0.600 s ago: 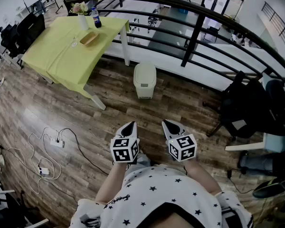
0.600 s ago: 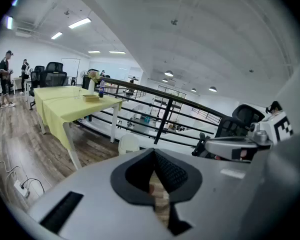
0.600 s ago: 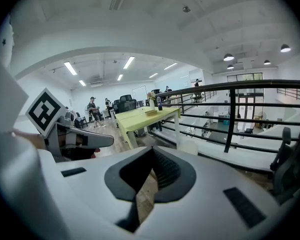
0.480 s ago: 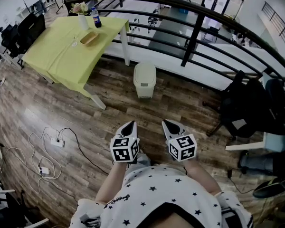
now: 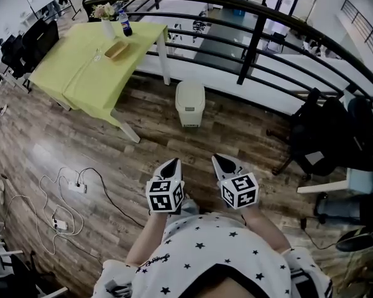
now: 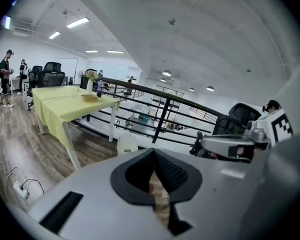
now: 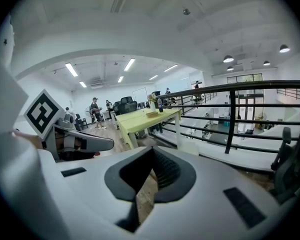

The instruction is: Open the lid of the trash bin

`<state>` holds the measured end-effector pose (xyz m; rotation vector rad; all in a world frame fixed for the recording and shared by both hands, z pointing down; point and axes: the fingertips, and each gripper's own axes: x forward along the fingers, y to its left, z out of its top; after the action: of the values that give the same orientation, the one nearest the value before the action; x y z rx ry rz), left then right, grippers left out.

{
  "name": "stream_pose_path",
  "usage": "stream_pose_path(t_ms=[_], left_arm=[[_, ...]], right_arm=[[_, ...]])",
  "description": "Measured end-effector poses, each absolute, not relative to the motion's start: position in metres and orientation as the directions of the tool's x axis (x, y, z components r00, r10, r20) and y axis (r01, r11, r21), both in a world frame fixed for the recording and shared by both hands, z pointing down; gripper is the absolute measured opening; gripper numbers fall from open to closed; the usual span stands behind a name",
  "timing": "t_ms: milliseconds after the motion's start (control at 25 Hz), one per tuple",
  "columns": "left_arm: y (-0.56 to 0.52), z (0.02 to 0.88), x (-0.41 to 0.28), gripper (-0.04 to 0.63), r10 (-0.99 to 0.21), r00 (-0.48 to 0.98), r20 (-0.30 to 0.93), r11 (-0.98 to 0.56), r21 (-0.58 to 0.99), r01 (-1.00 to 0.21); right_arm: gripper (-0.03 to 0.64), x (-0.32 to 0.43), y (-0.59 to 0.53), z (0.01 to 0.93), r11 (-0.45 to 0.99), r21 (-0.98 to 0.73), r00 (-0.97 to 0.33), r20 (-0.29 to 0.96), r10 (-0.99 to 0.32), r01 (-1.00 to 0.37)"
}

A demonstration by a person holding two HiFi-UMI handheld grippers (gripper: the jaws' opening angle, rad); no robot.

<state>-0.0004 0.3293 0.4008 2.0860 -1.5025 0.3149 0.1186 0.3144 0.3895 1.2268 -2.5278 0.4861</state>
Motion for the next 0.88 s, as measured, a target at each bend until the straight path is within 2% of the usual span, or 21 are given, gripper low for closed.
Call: stream_pose_path(t_ms=[880], left_arm=[[0.277, 0.406, -0.052, 0.012, -0.775, 0.415, 0.477, -0.293, 0.310, -0.904]], right_arm=[[-0.008, 0.065, 0.265, 0.398, 0.528, -0.195, -0.556, 0.424, -0.715, -0.827]])
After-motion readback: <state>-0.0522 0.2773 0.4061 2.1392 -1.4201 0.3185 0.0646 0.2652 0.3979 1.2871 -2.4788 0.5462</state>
